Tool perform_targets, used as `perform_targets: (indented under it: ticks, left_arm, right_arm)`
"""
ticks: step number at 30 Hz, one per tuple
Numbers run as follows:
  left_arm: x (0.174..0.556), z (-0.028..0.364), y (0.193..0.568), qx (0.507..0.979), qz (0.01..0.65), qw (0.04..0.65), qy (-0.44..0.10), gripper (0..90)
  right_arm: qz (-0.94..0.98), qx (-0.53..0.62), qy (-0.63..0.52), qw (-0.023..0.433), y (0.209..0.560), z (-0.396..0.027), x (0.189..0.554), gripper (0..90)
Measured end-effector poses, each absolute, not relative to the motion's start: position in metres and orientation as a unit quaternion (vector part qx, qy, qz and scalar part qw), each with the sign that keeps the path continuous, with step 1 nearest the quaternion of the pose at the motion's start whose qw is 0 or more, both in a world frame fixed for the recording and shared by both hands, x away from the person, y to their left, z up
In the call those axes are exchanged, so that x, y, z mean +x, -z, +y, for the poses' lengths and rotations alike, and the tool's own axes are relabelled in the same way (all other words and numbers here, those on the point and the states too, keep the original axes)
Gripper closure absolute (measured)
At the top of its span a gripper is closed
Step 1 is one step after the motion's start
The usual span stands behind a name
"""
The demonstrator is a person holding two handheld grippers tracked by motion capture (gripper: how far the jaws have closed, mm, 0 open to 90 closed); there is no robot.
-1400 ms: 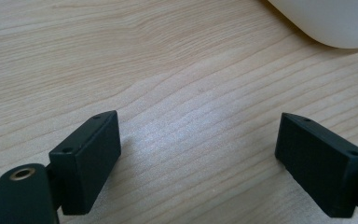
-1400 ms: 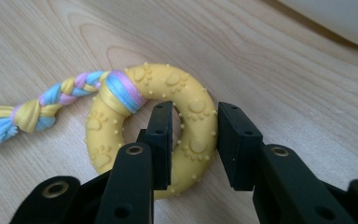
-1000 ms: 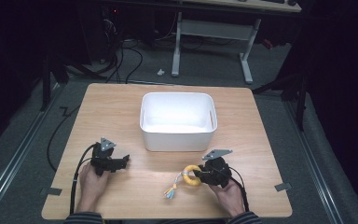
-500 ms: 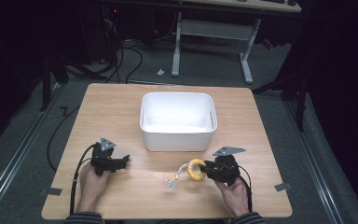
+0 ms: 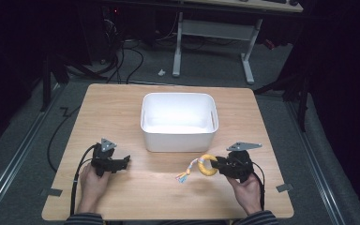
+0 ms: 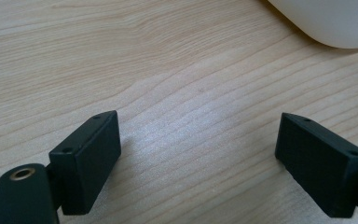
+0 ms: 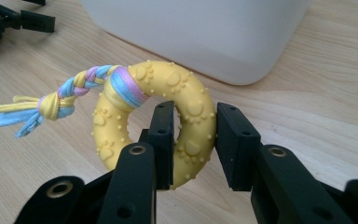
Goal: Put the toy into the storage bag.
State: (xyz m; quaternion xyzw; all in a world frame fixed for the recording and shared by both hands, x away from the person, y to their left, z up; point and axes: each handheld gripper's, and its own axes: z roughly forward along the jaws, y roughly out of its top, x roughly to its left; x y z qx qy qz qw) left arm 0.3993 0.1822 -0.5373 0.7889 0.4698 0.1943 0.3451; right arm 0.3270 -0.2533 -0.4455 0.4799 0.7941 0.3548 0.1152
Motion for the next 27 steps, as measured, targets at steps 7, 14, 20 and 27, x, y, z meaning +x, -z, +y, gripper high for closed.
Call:
perform_targets:
  ticks: [7, 14, 20, 27]
  left_arm:
    - [0.399, 0.182, 0.537, 0.789, 0.47, 0.345, -0.194, 14.4]
    - [0.399, 0.182, 0.537, 0.789, 0.47, 0.345, -0.194, 14.4]
    - [0.399, 0.182, 0.537, 0.789, 0.47, 0.345, -0.194, 14.4]
    - [0.399, 0.182, 0.537, 0.789, 0.47, 0.345, -0.194, 14.4]
  right_arm:
    - [0.793, 0.483, -0.35, 0.126, 0.431, -0.265, 0.329, 69.1]
    - [0.793, 0.485, -0.344, 0.136, 0.416, -0.277, 0.33, 69.1]
    - [0.789, 0.491, -0.339, 0.143, 0.407, -0.285, 0.334, 69.1]
    - [0.791, 0.489, -0.333, 0.153, 0.394, -0.288, 0.335, 69.1]
